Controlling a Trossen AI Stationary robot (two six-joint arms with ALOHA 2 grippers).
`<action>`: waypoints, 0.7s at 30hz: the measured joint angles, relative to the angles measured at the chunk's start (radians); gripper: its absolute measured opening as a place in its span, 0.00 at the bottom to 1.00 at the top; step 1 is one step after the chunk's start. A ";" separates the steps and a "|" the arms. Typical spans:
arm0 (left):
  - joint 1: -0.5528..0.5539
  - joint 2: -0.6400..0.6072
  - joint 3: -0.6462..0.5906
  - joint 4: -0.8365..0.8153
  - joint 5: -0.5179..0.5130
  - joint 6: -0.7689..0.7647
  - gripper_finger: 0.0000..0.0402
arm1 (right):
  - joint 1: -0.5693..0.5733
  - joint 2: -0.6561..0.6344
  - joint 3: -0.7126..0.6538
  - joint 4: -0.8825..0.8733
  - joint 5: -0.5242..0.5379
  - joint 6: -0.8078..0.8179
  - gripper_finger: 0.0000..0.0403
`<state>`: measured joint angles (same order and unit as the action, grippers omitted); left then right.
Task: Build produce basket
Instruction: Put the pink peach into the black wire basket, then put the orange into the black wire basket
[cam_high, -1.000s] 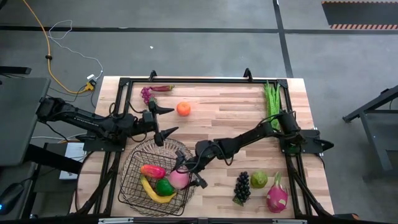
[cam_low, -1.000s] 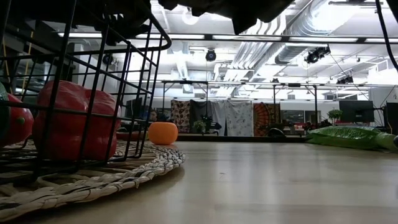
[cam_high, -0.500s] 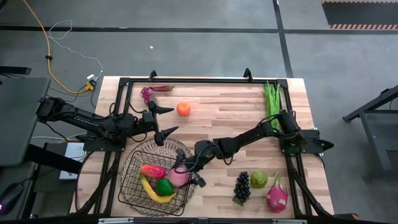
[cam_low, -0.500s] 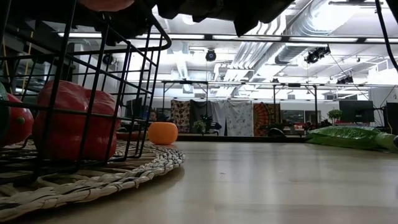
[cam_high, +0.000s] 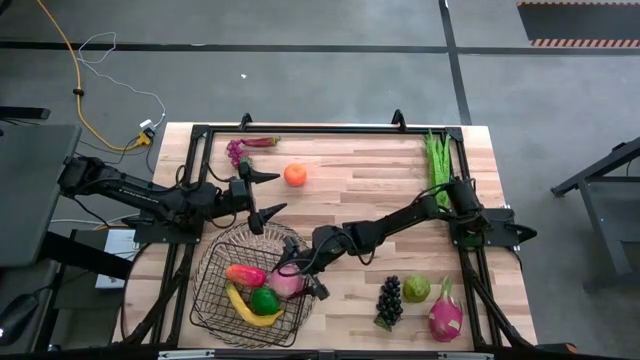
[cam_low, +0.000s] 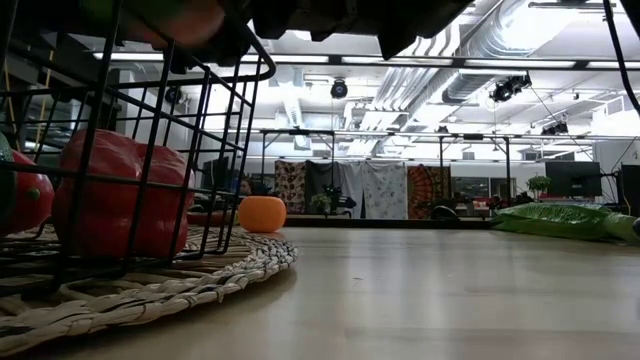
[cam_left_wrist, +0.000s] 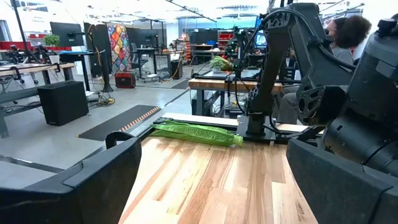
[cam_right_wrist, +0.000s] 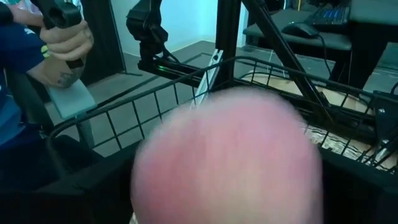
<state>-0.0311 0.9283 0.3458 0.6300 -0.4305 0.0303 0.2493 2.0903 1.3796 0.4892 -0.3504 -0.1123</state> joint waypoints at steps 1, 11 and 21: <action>0.000 0.000 0.000 0.000 0.000 0.000 0.97 | 0.000 0.000 0.000 0.000 0.000 0.000 0.97; 0.000 0.000 0.000 -0.003 0.000 0.000 0.97 | -0.005 -0.009 -0.001 -0.002 0.003 -0.032 0.98; 0.000 0.000 0.000 -0.011 0.000 0.000 0.97 | -0.069 -0.168 -0.001 -0.263 0.003 -0.051 0.98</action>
<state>-0.0314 0.9283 0.3458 0.6190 -0.4305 0.0299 0.1804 1.9225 1.3787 0.2260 -0.3477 -0.1636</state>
